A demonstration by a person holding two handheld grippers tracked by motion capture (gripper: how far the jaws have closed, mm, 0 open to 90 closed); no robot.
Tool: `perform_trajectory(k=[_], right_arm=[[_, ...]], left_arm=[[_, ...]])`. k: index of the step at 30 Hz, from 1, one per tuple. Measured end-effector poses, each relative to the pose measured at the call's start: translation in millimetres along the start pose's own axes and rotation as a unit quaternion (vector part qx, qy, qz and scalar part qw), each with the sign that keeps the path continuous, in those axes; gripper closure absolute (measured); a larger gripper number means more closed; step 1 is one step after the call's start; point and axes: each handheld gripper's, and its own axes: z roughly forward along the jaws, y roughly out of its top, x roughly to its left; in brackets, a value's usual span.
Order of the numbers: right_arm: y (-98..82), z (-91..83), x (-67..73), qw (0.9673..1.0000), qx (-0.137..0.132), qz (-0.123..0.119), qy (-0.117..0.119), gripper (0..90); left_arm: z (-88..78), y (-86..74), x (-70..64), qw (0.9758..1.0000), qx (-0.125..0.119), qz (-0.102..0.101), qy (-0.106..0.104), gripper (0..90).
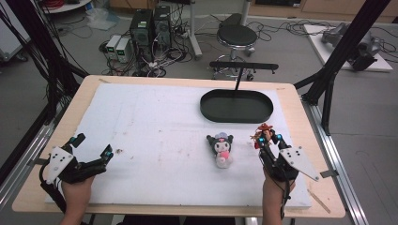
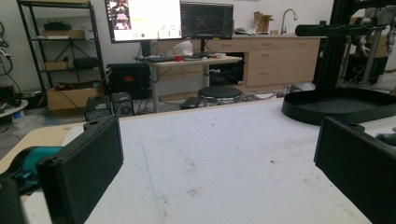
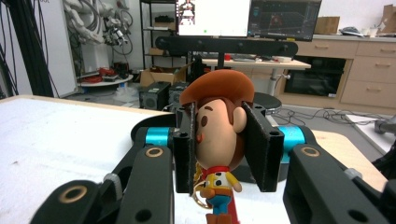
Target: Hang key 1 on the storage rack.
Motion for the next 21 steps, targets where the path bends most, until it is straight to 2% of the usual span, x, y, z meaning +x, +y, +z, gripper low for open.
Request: perform_trajectory(k=[7,21], right_arm=[[12.3,10.9,-5.7,0.9997,-0.018,0.015,-0.001,66.9],[37.0,34.6,-16.6,0.9988,-0.044,0.016,-0.012,66.8]], left_arm=[[0.1,-0.2,-0.3,1.0,0.0,0.0,0.0,1.8],[1.6,-1.0,-0.4,1.0,0.004,0.004,-0.001,1.8]])
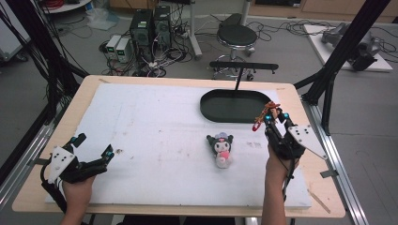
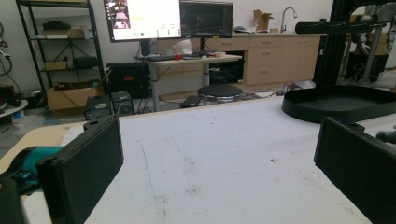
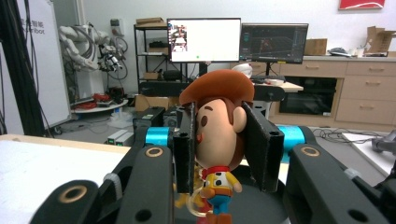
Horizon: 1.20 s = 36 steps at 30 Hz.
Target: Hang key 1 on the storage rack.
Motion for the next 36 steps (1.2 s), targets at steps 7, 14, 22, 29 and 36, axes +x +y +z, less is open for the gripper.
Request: perform_trajectory(k=[7,14,22,29,36], right_arm=[[5.7,12.0,-5.4,0.9999,-0.003,-0.005,-0.009,66.8],[11.8,25.0,-11.2,0.9998,-0.004,-0.006,-0.02,66.8],[18.9,41.6,-13.3,0.9995,-0.006,-0.016,-0.027,66.8],[22.7,52.5,-18.0,0.9993,-0.009,-0.006,-0.035,66.8],[26.1,63.2,-24.5,0.999,-0.014,-0.004,-0.042,66.8]], left_arm=[[0.8,-0.3,-1.0,1.0,0.0,0.0,-0.001,1.8],[2.0,-0.7,-1.8,1.0,0.0,0.001,-0.002,1.8],[1.9,-0.7,-2.1,1.0,0.001,0.003,-0.004,1.8],[2.5,-0.9,-2.9,1.0,0.001,0.001,-0.005,1.8],[3.0,-1.0,-2.8,1.0,0.001,0.0,-0.004,1.8]])
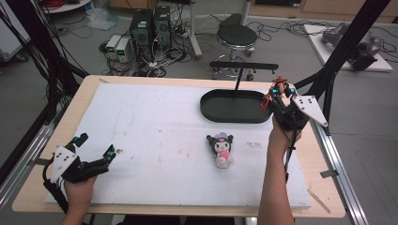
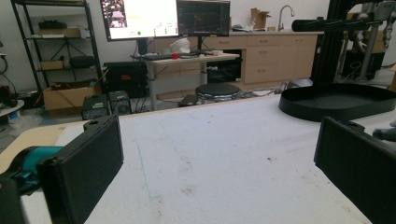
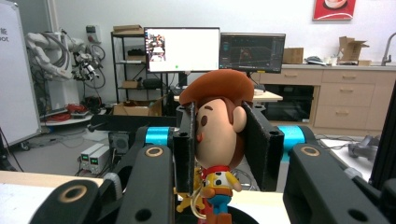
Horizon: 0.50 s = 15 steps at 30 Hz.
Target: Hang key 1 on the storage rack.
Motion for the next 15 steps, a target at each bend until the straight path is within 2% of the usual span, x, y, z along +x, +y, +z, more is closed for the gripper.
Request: perform_trajectory(k=[15], right_arm=[[2.0,33.0,-8.8,0.9998,0.01,-0.003,-0.017,66.8]], left_arm=[[1.9,-0.8,0.0,1.0,0.003,-0.001,-0.002,1.8]])
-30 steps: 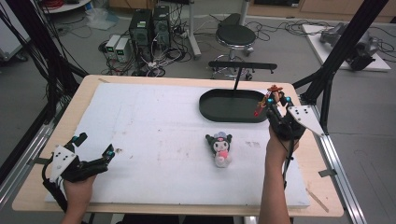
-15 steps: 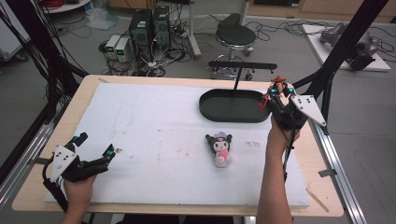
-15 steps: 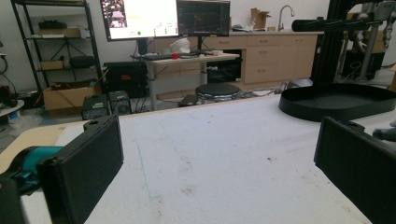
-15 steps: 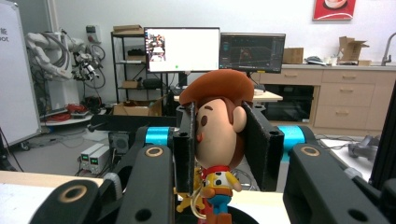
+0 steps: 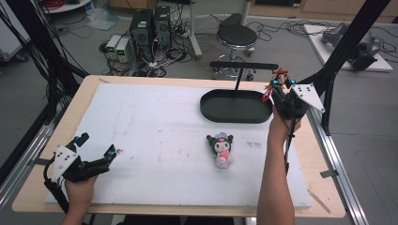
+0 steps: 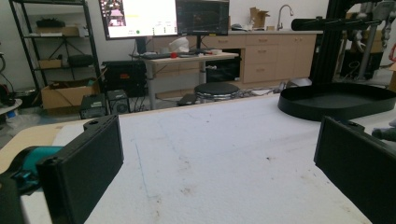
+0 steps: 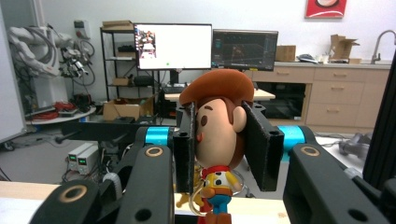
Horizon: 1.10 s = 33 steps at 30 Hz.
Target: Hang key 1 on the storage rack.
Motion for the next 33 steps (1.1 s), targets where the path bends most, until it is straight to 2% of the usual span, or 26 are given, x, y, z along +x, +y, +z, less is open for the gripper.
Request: perform_trajectory(k=[9,15,18,22,33], right_arm=[[-8.2,18.4,-4.4,0.9999,0.011,-0.004,-0.008,66.8],[-6.6,29.2,-7.3,0.9998,0.012,-0.008,-0.015,66.8],[-6.4,32.4,-9.0,0.9997,0.01,-0.007,-0.02,66.8],[-11.6,37.1,-11.3,0.9993,0.025,-0.005,-0.027,66.9],[-22.2,48.2,-14.0,0.9988,0.033,-0.011,-0.034,66.9]], left_arm=[[-0.3,0.3,-0.1,1.0,-0.001,-0.002,-0.002,1.8],[-0.4,0.4,-0.2,1.0,-0.002,-0.002,-0.004,1.8],[-0.5,0.6,-0.1,1.0,-0.003,-0.002,-0.005,1.8],[-0.5,0.7,0.0,1.0,-0.003,-0.003,-0.005,1.8],[0.2,0.5,0.0,1.0,-0.004,-0.006,-0.006,1.8]])
